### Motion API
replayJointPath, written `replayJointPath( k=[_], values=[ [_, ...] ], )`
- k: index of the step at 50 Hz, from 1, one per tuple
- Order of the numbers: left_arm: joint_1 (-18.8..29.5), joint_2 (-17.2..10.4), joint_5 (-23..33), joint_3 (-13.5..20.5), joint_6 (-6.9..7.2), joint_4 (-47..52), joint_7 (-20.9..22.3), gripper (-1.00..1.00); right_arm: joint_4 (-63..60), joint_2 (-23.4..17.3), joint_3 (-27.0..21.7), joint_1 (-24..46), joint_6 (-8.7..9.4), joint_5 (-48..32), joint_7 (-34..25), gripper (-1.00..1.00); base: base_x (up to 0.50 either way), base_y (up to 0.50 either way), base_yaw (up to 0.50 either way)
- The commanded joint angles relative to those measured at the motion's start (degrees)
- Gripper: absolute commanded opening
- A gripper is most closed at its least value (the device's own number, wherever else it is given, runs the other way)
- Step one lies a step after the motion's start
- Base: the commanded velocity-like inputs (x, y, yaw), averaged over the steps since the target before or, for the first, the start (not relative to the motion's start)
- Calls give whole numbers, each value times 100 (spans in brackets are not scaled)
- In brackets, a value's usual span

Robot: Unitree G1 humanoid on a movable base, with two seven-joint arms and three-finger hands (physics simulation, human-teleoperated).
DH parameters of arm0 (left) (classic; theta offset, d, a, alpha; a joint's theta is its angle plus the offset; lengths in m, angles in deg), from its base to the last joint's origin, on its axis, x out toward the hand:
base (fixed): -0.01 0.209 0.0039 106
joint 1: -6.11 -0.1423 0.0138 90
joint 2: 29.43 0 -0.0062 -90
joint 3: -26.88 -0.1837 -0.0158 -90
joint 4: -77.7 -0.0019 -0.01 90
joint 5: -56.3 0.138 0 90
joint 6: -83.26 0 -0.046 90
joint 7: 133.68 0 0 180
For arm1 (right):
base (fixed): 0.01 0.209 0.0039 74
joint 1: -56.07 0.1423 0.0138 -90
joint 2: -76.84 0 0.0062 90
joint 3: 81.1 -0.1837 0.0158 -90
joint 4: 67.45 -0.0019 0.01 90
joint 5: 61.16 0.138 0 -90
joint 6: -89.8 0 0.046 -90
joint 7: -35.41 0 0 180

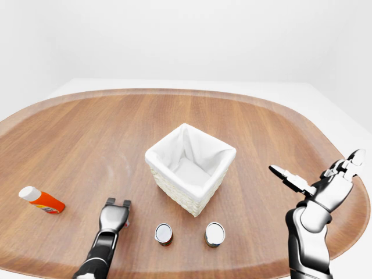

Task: Pick up the alphabet soup and the cream cheese box, and put them in the basket.

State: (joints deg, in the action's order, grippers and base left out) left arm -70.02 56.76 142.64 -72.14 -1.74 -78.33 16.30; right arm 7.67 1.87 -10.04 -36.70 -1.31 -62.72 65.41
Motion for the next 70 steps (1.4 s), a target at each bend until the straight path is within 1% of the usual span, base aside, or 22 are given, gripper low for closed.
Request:
replayJointPath(
  k=[1, 7, 10, 12, 14, 18, 25, 27, 29, 32, 34, 37, 40, 42, 46, 48, 51, 56, 62, 66, 68, 70],
  values=[
    [65, 56, -775, -51, 0, -1278, 1, -100, 49, 1, 6, 2, -46, -9, 0, 100, 0, 0, 0],
    [71, 10, -843, -39, 0, -1239, 1, -100, -35, 8, 7, -8, 25, -13, 0, 100, 0, 0, 0],
    [85, -8, -909, -15, 0, -1204, 1, -100, 56, -2, 7, 19, -33, -15, 0, 100, 0, 0, 0],
    [105, -29, -989, 25, 0, -1153, 1, -100, 53, -5, 8, 20, -29, -10, 0, 100, 1, 0, 0],
    [132, -41, -1059, 51, 0, -1125, 1, -100, 101, -11, 7, 30, -66, -6, 0, 100, 0, 0, 0],
    [127, -79, -1178, 79, 0, -1025, 1, -100, 28, -6, 12, 11, -11, -7, 0, 100, 0, 0, 0],
    [42, -186, -1399, 187, 0, -745, 1, -100, 22, -9, -3, 11, -5, 4, 0, 100, 0, 0, 0],
    [21, -167, -1446, 227, 0, -659, 1, -100, -14, -5, -3, 1, 21, 2, 0, 100, 0, 0, 0],
    [-14, -176, -1449, 211, 0, -569, 1, -100, 22, -5, -3, 7, -12, -4, 0, 100, 0, 0, 0],
    [-164, -215, -1495, 279, 0, -199, 1, -100, 58, -8, -9, 11, -45, 4, 0, 100, 0, 0, 0],
    [-265, -232, -1503, 328, 0, 14, 1, -100, 12, -6, -7, 2, -7, 4, 0, 100, 0, 0, 0],
    [-365, -242, -1500, 409, 0, 246, 1, -100, 57, -6, -7, 4, -49, 3, 0, 100, 0, 0, 0],
    [-490, -246, -1491, 495, 0, 548, 1, -100, 43, -5, -11, 0, -41, 10, 0, 100, 0, 0, 0],
    [-577, -237, -1453, 541, 0, 731, 1, -100, 62, -5, -8, -1, -62, 5, 0, 100, 0, 0, 0],
    [-813, -211, -1369, 654, 0, 1279, 1, -100, 15, 1, -4, -6, -20, 0, 0, 100, 0, 0, 0],
    [-922, -172, -1314, 723, 0, 1573, 1, -100, 61, -6, -8, 6, -52, 3, 0, 100, 0, 0, 0],
    [-1040, -126, -1226, 805, 0, 1915, 1, -100, 51, -8, -5, 8, -41, 2, 0, 100, 0, 0, 0],
    [-1110, -66, -1107, 877, 0, 2103, 1, -100, -37, 1, -1, -11, 24, -1, 0, 100, 0, 0, 0],
    [-1396, -42, -1044, 1080, 0, 2774, 1, -100, 53, -12, -10, 16, -30, 6, 0, 100, 0, 0, 0],
    [-1474, 0, -1003, 1184, 0, 2983, 1, -100, 2, -5, -13, -1, 3, 11, 0, 100, 0, 0, 0],
    [-1511, 15, -993, 1233, 0, 3066, 1, -100, 76, -12, -13, 15, -54, 7, 0, 100, 0, 0, 0],
    [-1570, 19, -980, 1283, 0, 3192, 1, -100, 67, -15, -13, 15, -43, 8, 0, 100, 0, 0, 0]
  ],
)
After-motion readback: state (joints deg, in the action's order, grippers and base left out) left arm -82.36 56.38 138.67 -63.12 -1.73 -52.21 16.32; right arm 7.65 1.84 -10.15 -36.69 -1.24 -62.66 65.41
